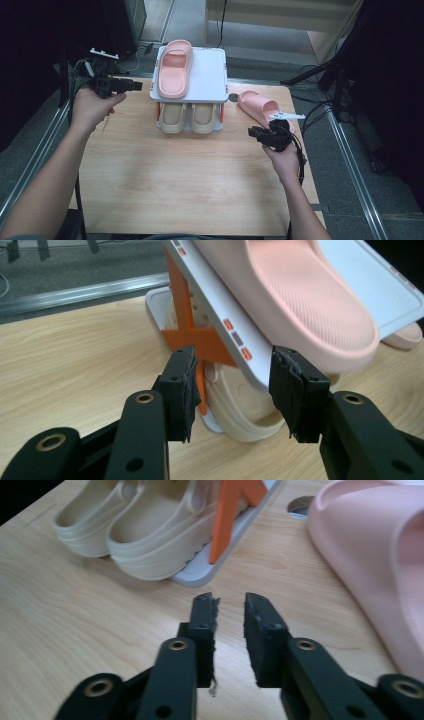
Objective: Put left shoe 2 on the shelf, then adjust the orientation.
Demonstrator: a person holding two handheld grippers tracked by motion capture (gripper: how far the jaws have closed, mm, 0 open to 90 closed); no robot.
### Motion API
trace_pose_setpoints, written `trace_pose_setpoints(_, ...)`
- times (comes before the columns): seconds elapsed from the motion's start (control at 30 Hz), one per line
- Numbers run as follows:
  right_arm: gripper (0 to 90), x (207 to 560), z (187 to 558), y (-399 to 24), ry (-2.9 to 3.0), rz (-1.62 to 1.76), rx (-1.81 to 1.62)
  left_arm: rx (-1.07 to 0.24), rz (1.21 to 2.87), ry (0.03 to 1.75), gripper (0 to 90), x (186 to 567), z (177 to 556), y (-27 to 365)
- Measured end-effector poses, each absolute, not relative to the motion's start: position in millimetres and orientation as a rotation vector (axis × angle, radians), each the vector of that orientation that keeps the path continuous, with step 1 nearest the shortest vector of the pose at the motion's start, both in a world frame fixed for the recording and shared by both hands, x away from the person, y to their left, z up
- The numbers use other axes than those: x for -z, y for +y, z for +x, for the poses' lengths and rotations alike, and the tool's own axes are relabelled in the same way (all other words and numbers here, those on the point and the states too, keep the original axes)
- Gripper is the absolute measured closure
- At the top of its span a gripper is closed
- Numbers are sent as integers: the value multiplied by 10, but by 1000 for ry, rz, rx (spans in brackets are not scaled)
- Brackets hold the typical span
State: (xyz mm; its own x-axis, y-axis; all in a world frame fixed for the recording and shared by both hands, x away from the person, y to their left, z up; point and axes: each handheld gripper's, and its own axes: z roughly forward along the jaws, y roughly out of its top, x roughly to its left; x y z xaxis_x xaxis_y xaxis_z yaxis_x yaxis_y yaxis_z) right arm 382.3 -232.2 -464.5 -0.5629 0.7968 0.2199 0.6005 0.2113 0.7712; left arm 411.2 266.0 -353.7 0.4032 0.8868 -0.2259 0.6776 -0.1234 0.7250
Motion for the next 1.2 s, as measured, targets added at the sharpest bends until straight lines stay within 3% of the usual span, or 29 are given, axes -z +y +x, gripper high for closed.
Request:
trace_pose_setpoints(0.27,895,4669,4039,-2445,2242,1360,-1229,-328,1856,1340,525,3716,3937,2702)
trace_pose_setpoints(1.2,900,4858,4540,-2785,2163,1504,-1136,-322,1854,1333,481,4305,3366,2745)
